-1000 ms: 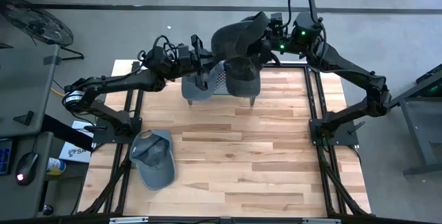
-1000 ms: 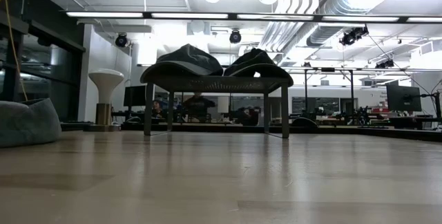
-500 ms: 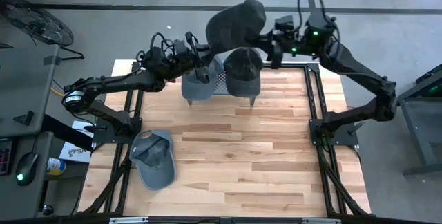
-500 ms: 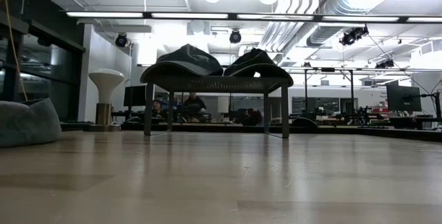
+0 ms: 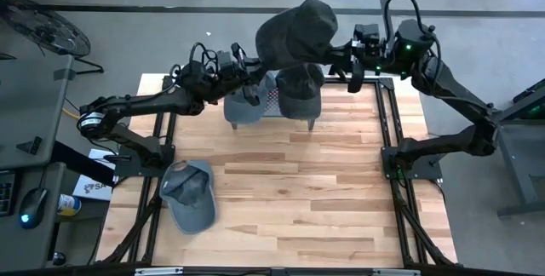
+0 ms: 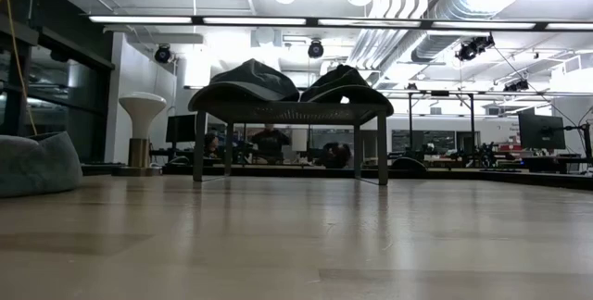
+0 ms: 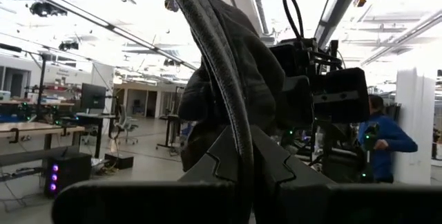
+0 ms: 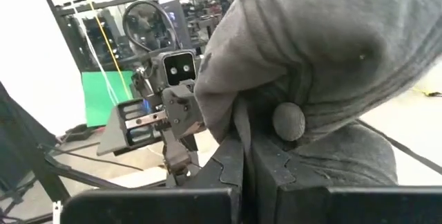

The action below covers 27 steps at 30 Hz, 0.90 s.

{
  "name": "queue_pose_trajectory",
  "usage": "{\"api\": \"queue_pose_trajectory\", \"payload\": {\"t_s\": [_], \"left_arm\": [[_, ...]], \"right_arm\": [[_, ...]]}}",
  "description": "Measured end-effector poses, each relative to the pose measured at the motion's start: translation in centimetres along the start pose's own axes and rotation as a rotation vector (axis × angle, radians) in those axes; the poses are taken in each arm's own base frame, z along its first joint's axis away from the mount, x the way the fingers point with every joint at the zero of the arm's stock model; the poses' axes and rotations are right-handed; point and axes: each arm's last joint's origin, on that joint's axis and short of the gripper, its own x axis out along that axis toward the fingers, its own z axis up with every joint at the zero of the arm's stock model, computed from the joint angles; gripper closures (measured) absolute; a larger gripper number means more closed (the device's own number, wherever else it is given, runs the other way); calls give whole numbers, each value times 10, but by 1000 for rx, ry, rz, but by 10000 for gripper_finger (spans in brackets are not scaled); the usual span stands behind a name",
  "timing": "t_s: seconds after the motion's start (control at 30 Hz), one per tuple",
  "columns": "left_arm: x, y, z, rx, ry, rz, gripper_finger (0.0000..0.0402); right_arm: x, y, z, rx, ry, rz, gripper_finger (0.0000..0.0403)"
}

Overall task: Pick & Place hat
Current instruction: Stack the black cap on top of the other black cap on the shelf

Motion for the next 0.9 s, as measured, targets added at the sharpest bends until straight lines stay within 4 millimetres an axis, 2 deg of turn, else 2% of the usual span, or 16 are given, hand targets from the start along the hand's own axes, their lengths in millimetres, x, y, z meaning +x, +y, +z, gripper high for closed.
{"api": "queue_pose_trajectory", "payload": {"t_s": [0.13, 0.23, 0.57, 0.7, 0.8, 0.9], "left_arm": [[0, 0, -1, -17, 7, 0, 395], [0, 0, -2, -24, 17, 1, 378], [-1, 2, 0, -32, 12, 19, 317], [-5, 2, 12, -31, -25, 30, 305], [-10, 1, 23, -28, -51, 28, 302], [-14, 0, 30, -28, -43, 15, 301]], "right_arm": [[-3, 1, -1, -10, 10, -10, 402], [-3, 1, -1, -19, 24, -13, 402], [-21, 1, 25, -114, 57, -71, 402], [-30, -2, 32, -110, 96, -43, 403], [-23, -7, 30, -74, 159, 25, 403], [-6, -15, 21, -43, 236, 104, 403]]}}
